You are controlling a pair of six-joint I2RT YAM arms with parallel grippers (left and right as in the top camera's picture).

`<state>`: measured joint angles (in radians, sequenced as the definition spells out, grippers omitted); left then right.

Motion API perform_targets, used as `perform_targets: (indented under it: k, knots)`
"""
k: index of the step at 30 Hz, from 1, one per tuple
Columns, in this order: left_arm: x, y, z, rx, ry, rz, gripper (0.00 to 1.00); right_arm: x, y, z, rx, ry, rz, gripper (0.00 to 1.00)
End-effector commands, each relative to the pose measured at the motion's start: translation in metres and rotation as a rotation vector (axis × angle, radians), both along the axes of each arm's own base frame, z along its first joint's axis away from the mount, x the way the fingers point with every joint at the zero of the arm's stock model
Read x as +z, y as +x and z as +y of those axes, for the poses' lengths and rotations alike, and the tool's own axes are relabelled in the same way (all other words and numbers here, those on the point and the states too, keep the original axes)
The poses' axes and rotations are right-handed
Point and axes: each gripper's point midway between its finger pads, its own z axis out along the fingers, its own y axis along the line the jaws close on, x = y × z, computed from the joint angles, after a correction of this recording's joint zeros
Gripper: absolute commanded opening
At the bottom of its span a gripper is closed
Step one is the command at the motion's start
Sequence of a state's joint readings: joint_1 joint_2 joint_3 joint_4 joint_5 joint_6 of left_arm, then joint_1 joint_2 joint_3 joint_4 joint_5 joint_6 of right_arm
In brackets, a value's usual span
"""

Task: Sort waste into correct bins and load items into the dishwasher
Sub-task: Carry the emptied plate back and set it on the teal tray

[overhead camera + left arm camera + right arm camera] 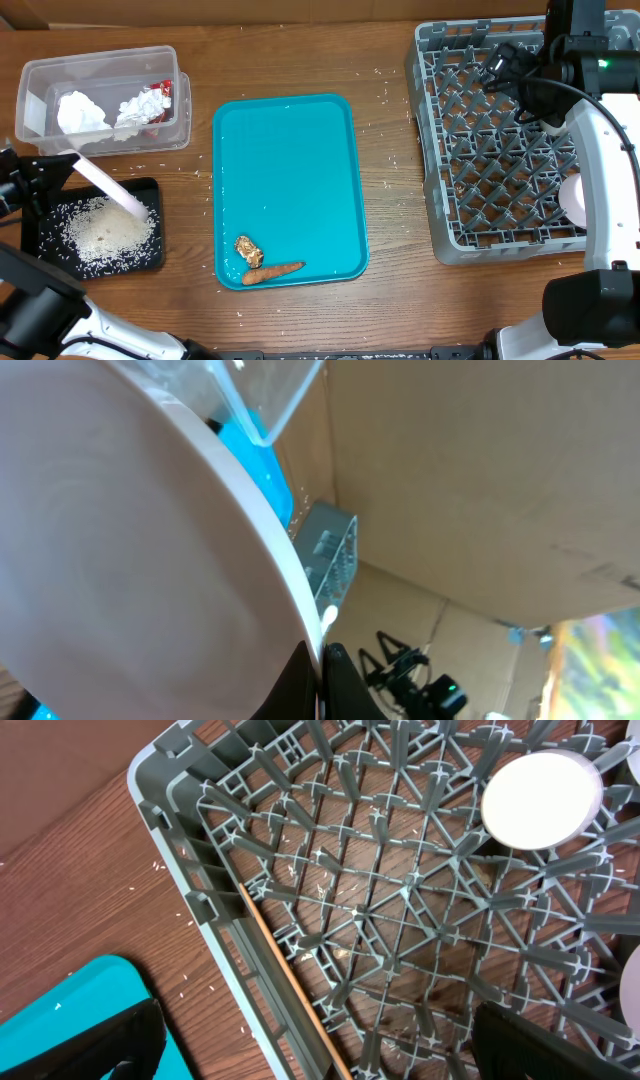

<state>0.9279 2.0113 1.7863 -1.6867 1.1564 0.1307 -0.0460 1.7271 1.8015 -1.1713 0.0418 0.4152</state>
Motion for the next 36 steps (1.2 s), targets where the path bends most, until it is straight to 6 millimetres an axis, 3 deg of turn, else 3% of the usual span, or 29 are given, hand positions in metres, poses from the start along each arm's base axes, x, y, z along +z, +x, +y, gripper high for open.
perform_targets:
  k: [1, 6, 12, 18, 19, 21, 25, 28, 31, 36]
  knots:
    - [0.045, -0.001, -0.037, -0.07, 0.116, -0.098, 0.04, 0.011, -0.003, -0.002, -0.009, -0.007, -0.028, 1.0]
    - [0.073, -0.001, -0.09, -0.19, 0.252, -0.134, 0.04, 0.011, -0.003, -0.002, -0.009, -0.007, -0.028, 1.0]
    - [0.054, 0.015, -0.152, -0.331, 0.51, 0.019, 0.04, 0.011, -0.003, -0.002, -0.009, -0.007, -0.028, 1.0]
    - [0.016, 0.046, -0.23, -0.415, 0.816, 0.142, 0.04, 0.011, -0.003, -0.002, -0.009, -0.007, -0.028, 1.0]
    - [0.007, 0.05, -0.261, -0.462, 0.884, 0.135, 0.04, 0.011, -0.003, -0.002, -0.009, -0.007, -0.027, 1.0]
    - [-0.003, 0.055, -0.294, -0.508, 0.961, 0.101, 0.04, 0.011, -0.003, -0.002, -0.009, -0.007, -0.028, 1.0]
    - [-0.025, 0.071, -0.34, -0.502, 1.146, 0.047, 0.04, 0.011, -0.003, -0.002, -0.009, -0.007, -0.028, 1.0]
    - [-0.046, 0.078, -0.371, -0.527, 1.259, 0.009, 0.04, 0.011, -0.003, -0.002, -0.009, -0.007, -0.028, 1.0]
    - [-0.071, 0.072, -0.401, -0.594, 1.28, 0.004, 0.04, 0.011, -0.003, -0.002, -0.009, -0.007, -0.028, 1.0]
    - [-0.106, 0.07, -0.406, -0.581, 1.34, 0.087, 0.04, 0.011, -0.003, -0.002, -0.009, -0.007, -0.028, 1.0]
